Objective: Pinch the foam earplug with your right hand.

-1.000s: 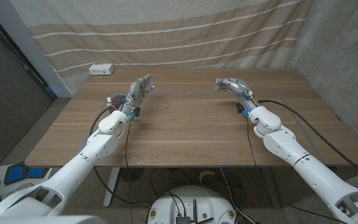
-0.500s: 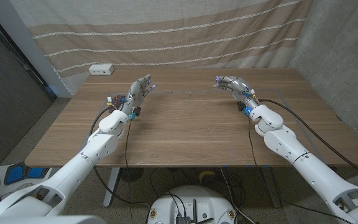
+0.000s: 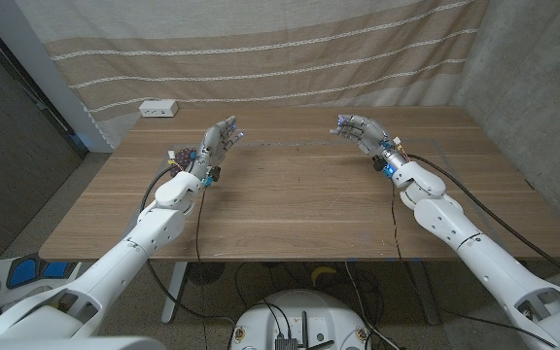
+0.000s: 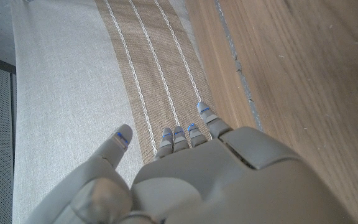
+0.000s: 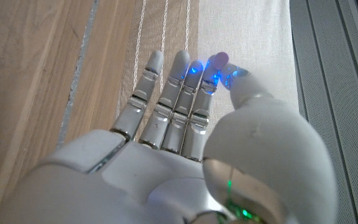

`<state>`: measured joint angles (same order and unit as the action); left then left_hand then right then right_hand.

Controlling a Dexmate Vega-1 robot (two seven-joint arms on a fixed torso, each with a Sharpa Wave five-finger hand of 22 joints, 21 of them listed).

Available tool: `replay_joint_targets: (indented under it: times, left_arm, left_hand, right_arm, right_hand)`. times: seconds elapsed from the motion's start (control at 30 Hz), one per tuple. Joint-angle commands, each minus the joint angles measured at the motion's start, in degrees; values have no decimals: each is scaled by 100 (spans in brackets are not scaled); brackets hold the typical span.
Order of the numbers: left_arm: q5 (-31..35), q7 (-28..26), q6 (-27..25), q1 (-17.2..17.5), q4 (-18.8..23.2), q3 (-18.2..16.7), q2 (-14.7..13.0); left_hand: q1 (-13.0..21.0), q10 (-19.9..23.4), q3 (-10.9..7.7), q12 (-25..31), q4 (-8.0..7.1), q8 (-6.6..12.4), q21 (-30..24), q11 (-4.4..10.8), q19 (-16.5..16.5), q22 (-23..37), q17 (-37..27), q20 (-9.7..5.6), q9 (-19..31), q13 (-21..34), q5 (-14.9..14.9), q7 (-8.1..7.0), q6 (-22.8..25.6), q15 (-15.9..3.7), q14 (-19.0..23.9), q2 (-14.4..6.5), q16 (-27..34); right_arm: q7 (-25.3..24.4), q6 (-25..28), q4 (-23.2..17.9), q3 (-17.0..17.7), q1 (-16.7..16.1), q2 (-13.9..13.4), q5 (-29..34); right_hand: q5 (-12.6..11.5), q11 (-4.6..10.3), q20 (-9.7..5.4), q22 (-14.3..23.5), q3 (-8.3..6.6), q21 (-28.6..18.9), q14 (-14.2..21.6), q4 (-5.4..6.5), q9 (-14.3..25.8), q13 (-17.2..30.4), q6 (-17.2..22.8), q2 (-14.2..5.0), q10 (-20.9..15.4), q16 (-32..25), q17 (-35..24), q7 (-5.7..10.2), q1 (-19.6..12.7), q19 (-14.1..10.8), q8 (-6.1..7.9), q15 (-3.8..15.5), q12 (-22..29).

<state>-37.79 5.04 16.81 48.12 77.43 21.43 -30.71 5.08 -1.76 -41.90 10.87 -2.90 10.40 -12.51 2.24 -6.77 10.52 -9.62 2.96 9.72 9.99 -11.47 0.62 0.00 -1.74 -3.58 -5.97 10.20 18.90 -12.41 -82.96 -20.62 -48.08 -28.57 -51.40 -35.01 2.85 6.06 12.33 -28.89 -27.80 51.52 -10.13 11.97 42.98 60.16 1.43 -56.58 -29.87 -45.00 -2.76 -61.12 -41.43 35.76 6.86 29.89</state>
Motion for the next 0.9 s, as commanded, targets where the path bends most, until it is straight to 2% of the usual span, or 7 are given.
replay_joint_targets:
  times: [0.03,0.3,0.73,0.77,0.8,0.83,0.9]
  left_arm:
    - [29,-20,-14,-10,-2,9,-4]
    - [20,-4,-26,-27,-11,11,-1]
    - [22,-8,-37,-26,-14,13,-6]
    - [1,-12,-43,-21,-10,4,2]
    - [-3,-5,-41,-21,-11,3,2]
    - [8,-18,-48,-19,-4,6,-4]
    - [-12,-4,-56,-18,-4,2,-2]
  left_hand:
    - [30,-19,5,17,34,-3,16,16,-10,24,2,37,25,25,13,19,-26,-22,-25,-382,-9]
    - [37,-20,8,18,48,-1,17,16,-9,24,2,37,25,25,13,13,-22,-25,-28,-395,-9]
    - [46,-16,18,20,71,-2,17,23,-11,24,3,39,25,25,16,8,-25,-32,-28,-401,-8]
    - [47,-15,19,20,73,-2,17,24,-11,24,3,40,25,25,16,11,-27,-27,-27,-401,-8]
    - [48,-17,20,19,76,-2,17,26,-12,24,3,40,25,25,16,10,-26,-28,-29,-401,-9]
    - [49,-21,21,18,79,-3,17,25,-11,24,4,39,25,25,17,11,-28,-31,-29,-401,-8]
    - [51,-25,22,16,83,-3,18,27,-11,24,4,41,25,25,17,9,-29,-28,-31,-401,-9]
  right_arm:
    - [766,148,353,70,162,170,-510]
    - [1380,391,637,155,280,318,-947]
    - [2115,736,1037,237,476,494,-1291]
    - [2008,675,986,225,456,475,-1183]
    - [2091,667,1039,230,476,497,-1199]
    - [2192,734,1091,251,496,526,-1286]
    - [1953,644,961,236,439,469,-1096]
  right_hand:
    - [-76,351,24,8,-274,-71,79,207,1521,23,-2,3,-441,5,-52,27,88,-6,758,448,2]
    - [-156,380,27,1,-310,-105,66,219,1532,58,-18,22,-438,33,-102,31,148,12,771,427,-8]
    - [-322,418,251,-11,-419,-63,-62,229,1636,19,-123,10,-359,142,-211,61,237,368,825,463,-128]
    - [-328,409,266,-11,-426,-64,-75,213,1642,24,-126,13,-340,146,-224,59,222,379,829,487,-136]
    - [-338,468,280,-12,-428,-66,-80,223,1644,-2,-141,10,-330,151,-236,81,244,398,827,477,-162]
    - [-347,454,298,-13,-430,-63,-90,242,1647,-2,-142,2,-323,162,-240,77,273,423,831,459,-169]
    - [-357,449,311,-13,-436,-63,-103,244,1631,-21,-143,1,-325,171,-251,75,285,445,823,467,-186]
